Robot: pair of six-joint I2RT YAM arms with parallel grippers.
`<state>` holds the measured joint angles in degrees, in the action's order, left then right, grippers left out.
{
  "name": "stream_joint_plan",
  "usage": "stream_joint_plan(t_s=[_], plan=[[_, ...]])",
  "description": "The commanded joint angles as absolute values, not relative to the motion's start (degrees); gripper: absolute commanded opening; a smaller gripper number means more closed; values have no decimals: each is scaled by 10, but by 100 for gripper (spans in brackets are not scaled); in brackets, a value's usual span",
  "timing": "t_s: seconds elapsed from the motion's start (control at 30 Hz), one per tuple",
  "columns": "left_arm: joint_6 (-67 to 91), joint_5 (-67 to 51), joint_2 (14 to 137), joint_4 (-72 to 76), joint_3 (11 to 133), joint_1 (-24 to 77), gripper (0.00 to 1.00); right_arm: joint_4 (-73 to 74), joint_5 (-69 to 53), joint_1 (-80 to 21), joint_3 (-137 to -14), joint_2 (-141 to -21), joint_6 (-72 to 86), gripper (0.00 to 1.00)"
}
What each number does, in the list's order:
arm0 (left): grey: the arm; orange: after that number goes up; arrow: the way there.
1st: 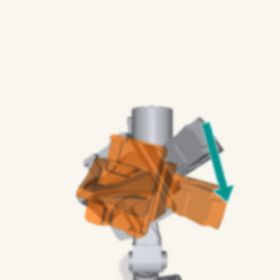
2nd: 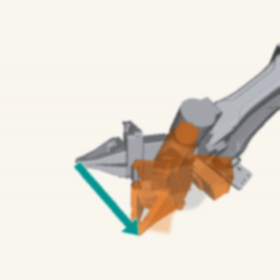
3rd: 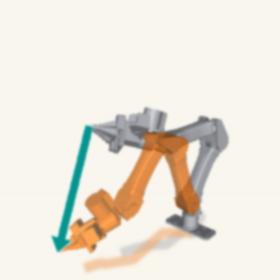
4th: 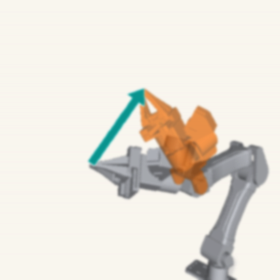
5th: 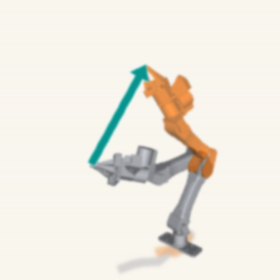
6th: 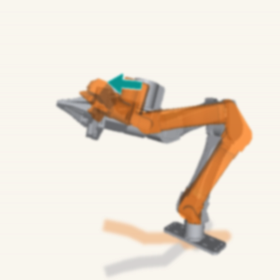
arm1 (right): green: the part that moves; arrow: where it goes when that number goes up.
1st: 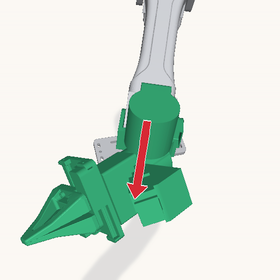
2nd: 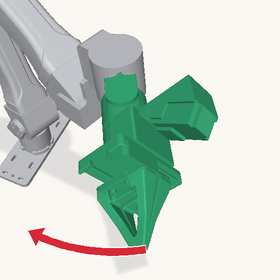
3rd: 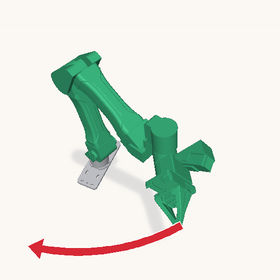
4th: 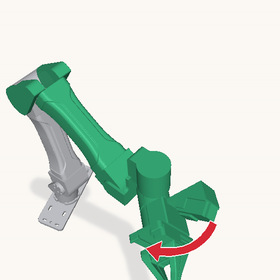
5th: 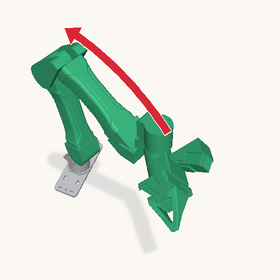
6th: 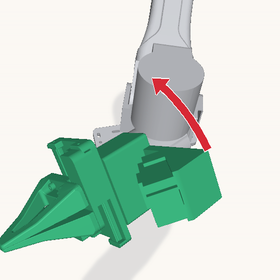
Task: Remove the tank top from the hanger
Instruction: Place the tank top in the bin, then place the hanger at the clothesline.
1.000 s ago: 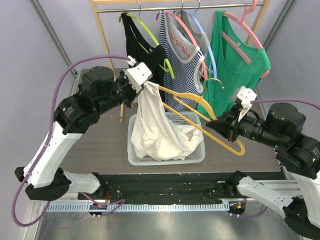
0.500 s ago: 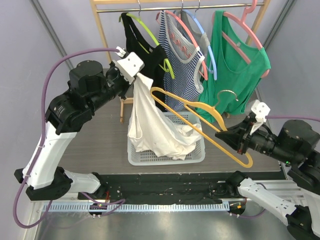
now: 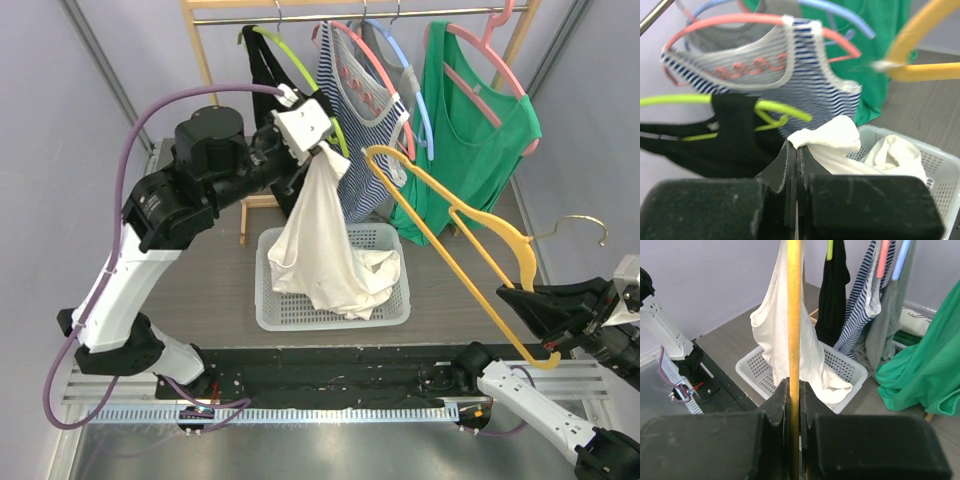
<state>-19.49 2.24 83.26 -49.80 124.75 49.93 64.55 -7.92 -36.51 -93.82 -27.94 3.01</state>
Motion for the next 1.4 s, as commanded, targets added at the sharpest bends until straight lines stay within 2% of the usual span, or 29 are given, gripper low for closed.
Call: stream_joint_plan(t_s=[0.0,0.13,0.3,0.53,0.67,0.7,0.77,0.8,0.87,0.9,1.0,1.17,1.37], plan=[[-200,11,853,-468,1288,527,0,623,-17,-369,-942,-301,32,1],[-191,2,817,-468,1172,527,0,596,31,-371,-939,-301,35,1],[-195,4,768,-458,957,527,0,577,42,-374,-934,-305,40,1],[-219,47,755,-416,839,527,0,569,19,-374,-924,-320,43,1],[-217,26,767,-449,793,526,3,576,16,-374,-928,-327,43,1],[-214,13,769,-462,786,527,19,577,17,-374,-929,-327,42,1],[-211,-45,772,-510,769,528,32,577,14,-373,-926,-329,40,1],[-212,-63,771,-521,766,527,45,579,12,-374,-925,-332,40,1],[-217,-86,760,-537,769,527,64,582,8,-374,-923,-339,37,1],[-221,-87,743,-538,773,527,82,582,8,-374,-922,-348,36,1],[-236,-84,713,-550,825,527,98,582,7,-374,-920,-361,31,1],[-250,-116,649,-562,920,527,100,577,-33,-374,-919,-399,25,1],[-247,-136,621,-583,1049,492,100,588,-201,-374,-903,-459,3,1]])
